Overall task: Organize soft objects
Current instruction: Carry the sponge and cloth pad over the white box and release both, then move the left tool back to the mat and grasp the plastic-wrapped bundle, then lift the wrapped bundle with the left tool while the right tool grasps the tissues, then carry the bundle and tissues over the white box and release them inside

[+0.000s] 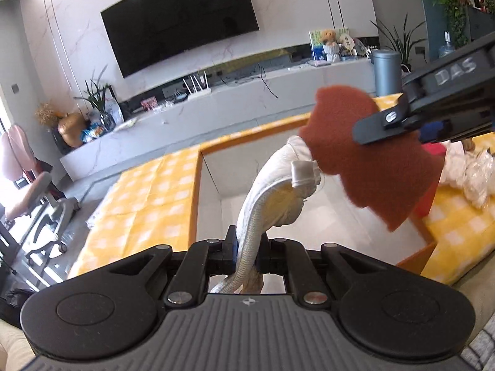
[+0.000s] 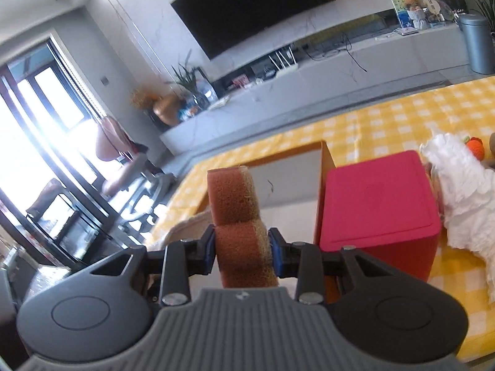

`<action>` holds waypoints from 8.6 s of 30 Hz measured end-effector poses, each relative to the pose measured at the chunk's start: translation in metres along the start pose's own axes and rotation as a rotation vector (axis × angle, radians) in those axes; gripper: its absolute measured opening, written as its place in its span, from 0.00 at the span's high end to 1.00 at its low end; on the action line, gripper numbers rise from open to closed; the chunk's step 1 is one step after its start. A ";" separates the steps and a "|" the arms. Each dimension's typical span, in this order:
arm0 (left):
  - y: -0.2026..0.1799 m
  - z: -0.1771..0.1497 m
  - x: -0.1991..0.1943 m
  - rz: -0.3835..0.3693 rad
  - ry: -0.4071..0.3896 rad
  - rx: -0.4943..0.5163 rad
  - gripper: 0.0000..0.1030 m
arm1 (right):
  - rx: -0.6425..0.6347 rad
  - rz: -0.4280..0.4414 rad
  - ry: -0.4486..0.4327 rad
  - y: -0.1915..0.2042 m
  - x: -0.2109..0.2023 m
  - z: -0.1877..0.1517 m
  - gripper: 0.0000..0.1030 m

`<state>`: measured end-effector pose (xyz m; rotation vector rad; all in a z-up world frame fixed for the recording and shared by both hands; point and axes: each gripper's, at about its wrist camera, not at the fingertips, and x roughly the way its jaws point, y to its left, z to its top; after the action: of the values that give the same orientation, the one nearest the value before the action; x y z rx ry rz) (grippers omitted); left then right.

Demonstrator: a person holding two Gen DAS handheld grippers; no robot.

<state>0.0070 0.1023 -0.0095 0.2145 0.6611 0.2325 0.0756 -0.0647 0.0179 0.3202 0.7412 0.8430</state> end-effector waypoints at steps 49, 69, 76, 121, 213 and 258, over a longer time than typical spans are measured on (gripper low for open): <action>0.115 -0.018 -0.016 -0.099 -0.038 -0.590 0.19 | 0.025 0.067 0.146 0.033 0.090 -0.045 0.32; 0.091 0.007 -0.046 -0.102 -0.075 -0.574 0.21 | -0.324 -0.182 0.029 0.041 -0.009 -0.010 0.30; 0.056 0.033 -0.057 -0.169 -0.102 -0.547 0.21 | -0.335 -0.284 -0.079 0.014 -0.072 0.010 0.28; -0.308 0.032 0.088 -0.551 -0.045 0.492 0.12 | 0.339 -0.683 -0.039 -0.245 -0.127 -0.009 0.14; -0.074 0.053 0.045 -0.555 -0.020 -0.442 0.57 | 0.361 -0.435 -0.118 -0.227 -0.028 0.036 0.89; -0.072 0.071 0.006 -0.551 -0.026 -0.434 0.62 | 0.091 -0.499 -0.110 -0.171 -0.081 0.028 0.89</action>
<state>0.0670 0.0272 0.0222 -0.3796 0.6051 -0.1589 0.1554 -0.2351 -0.0155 0.2449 0.7155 0.3186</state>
